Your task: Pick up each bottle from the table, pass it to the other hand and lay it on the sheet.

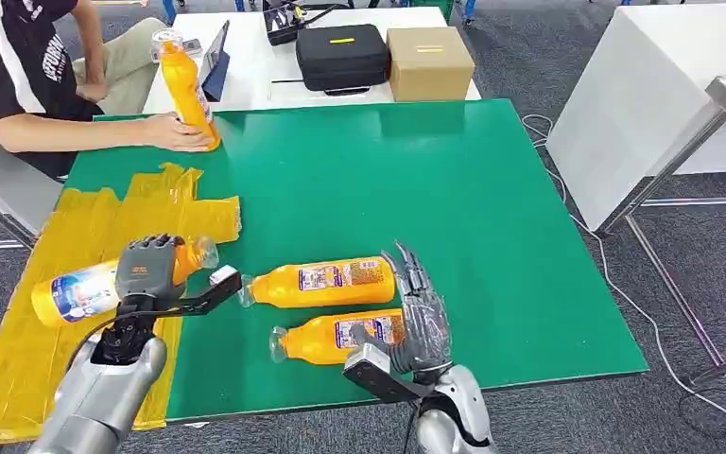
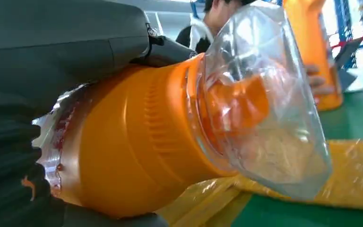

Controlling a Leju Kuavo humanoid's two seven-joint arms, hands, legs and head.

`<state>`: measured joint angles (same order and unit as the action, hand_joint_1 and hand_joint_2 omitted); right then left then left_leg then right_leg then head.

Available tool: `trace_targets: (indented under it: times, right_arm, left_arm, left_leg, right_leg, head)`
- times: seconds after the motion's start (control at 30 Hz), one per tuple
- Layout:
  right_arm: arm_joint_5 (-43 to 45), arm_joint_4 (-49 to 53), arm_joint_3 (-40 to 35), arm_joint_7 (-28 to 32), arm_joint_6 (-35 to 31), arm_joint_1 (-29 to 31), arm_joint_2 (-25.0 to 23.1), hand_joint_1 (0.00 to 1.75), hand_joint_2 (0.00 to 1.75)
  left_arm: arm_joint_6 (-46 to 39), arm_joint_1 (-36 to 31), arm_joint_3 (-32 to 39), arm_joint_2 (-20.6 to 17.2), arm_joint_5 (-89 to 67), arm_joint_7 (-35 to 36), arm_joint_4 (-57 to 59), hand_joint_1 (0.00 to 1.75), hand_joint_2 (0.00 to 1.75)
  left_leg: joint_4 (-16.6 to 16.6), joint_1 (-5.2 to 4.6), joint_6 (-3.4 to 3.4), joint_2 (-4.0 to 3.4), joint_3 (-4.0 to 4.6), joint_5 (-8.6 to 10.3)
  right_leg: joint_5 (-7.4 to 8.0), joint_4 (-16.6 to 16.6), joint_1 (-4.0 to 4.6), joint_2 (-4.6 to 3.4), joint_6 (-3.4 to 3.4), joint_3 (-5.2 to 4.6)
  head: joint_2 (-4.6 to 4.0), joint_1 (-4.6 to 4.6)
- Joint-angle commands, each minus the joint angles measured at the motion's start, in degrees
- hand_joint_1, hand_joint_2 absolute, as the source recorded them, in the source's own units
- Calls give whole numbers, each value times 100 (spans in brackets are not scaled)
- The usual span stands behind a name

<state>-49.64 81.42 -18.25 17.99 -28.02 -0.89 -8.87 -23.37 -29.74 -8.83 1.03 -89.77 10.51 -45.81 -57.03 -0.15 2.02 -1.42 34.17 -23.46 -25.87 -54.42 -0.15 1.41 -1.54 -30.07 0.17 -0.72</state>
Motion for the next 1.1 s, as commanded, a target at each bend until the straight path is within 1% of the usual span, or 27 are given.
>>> trace_targets:
  times: [0.03, 0.1, 0.13, 0.17, 0.2, 0.37, 0.43, 0.47, 0.53, 0.57, 0.6, 0.67, 0.7, 0.73, 0.8, 0.87, 1.0, 1.03, 1.1]
  right_arm:
    - [-8, -93, -92, -17, 116, 85, 39, 0, 175]
    - [-6, -129, -107, -16, 122, 107, 39, 0, 175]
    - [-8, -157, -116, -16, 125, 125, 44, 0, 175]
    - [-10, -188, -121, -15, 129, 143, 46, 0, 175]
    - [-8, -197, -122, -15, 130, 148, 45, 0, 175]
    - [7, -229, -122, -19, 139, 181, 39, 0, 175]
    - [22, -212, -119, -21, 144, 186, 43, 0, 175]
    - [48, -200, -93, -24, 137, 182, 40, 0, 175]
    - [65, -189, -66, -21, 128, 167, 45, 0, 175]
    - [65, -182, -45, -21, 128, 156, 45, 0, 175]
    - [64, -158, -18, -23, 128, 137, 47, 0, 175]
    - [64, -81, 55, -48, 90, 52, 60, 0, 175]
    - [61, -73, 80, -53, 76, 17, 60, 0, 175]
    - [58, -77, 85, -51, 71, 7, 61, 0, 175]
    - [23, -135, 90, -29, 14, -26, 48, 0, 175]
    - [14, -184, 86, -18, -13, -27, 36, 0, 175]
    - [6, -400, 79, 38, -162, -12, -12, 0, 175]
    - [9, -422, 74, 47, -179, -8, -15, 0, 175]
    - [13, -435, 71, 53, -189, -5, -11, 0, 175]
  left_arm:
    - [128, -297, 535, 16, -23, 31, 1044, 0, 175]
    - [184, -281, 597, 36, -23, 6, 1076, 0, 175]
    - [300, -290, 682, 57, -23, -8, 1097, 0, 175]
    - [444, -300, 735, 75, -23, -56, 1104, 0, 175]
    - [477, -300, 750, 81, -23, -67, 1098, 0, 175]
    - [666, -289, 872, 121, -11, -191, 989, 0, 175]
    - [804, -256, 1084, 214, 39, -485, 780, 0, 175]
    - [969, -238, 1193, 287, 364, -878, 641, 0, 175]
    - [1042, -229, 1198, 322, 502, -1003, 518, 0, 175]
    - [1028, -183, 1240, 381, 810, -1251, 314, 0, 175]
    - [990, -119, 1175, 413, 948, -1330, 43, 0, 175]
    - [1059, 167, 929, 550, 1481, -1616, -1141, 0, 175]
    - [1214, 311, 787, 560, 1739, -1642, -1695, 0, 175]
    - [1383, 386, 691, 538, 1777, -1522, -1967, 0, 175]
    - [1452, 591, 451, 464, 2328, -1604, -2756, 0, 175]
    - [1445, 660, 379, 419, 2521, -1628, -3041, 0, 175]
    - [1236, 867, 157, 150, 2762, -1563, -4157, 0, 175]
    - [1237, 890, 147, 122, 2772, -1544, -4273, 0, 175]
    - [1265, 905, 151, 105, 2788, -1506, -4342, 0, 175]
  left_leg:
    - [4, 2, -12, 6, -18, -6]
    - [6, 2, -18, 7, -30, -12]
    - [4, 4, -13, 8, -18, -8]
    - [4, 4, -16, 13, -26, -11]
    - [4, 4, -10, 8, -14, -6]
    - [5, 2, -10, 9, -17, -5]
    - [3, 2, -8, 4, -10, -3]
    - [4, 3, -11, 6, -15, -5]
    - [3, 2, -13, 10, -20, -7]
    - [2, 3, -11, 10, -17, -5]
    - [3, 3, -15, 15, -25, -8]
    - [0, 4, -12, 22, -21, -8]
    - [-3, 5, -8, 19, -9, -5]
    - [-4, 4, -6, 12, -6, -4]
    - [-9, 5, -10, 23, -10, -14]
    - [-4, 3, -9, 11, -9, -10]
    - [-1, 3, -10, 5, -2, -6]
    - [-5, 6, -16, 0, -8, -14]
    - [0, 5, -10, -1, -2, -7]
  right_leg:
    - [-6, 3, -1, -11, 4, 17]
    - [-10, 5, -2, -20, 5, 28]
    - [-7, 5, 0, -13, 4, 18]
    - [-11, 5, 0, -13, 4, 27]
    - [-6, 5, 0, -7, 2, 16]
    - [-4, 5, -1, -8, 3, 20]
    - [-1, 4, 1, -8, 2, 13]
    - [-3, 4, 1, -11, 3, 18]
    - [-6, 2, -1, -12, 3, 22]
    - [-4, 3, 1, -7, 3, 19]
    - [-9, 3, -1, -8, 4, 27]
    - [-10, 4, 1, 1, 2, 28]
    - [-6, 2, 3, 4, 1, 17]
    - [-4, 1, 2, 2, 0, 10]
    - [-15, -2, 2, 2, 0, 19]
    - [-9, 1, 2, -4, 2, 15]
    - [-4, 2, 3, -8, 4, 4]
    - [-9, -1, 5, -21, 6, 8]
    - [-3, 3, 4, -14, 3, 3]
  head:
    - [0, 0]
    - [0, 0]
    - [2, 0]
    - [0, 0]
    - [0, -2]
    - [0, 0]
    - [0, 0]
    - [2, -2]
    - [0, 0]
    - [0, 0]
    - [0, 0]
    - [0, -2]
    - [2, 0]
    - [0, 0]
    - [0, -2]
    - [0, -2]
    - [0, 0]
    - [2, 0]
    - [0, 0]
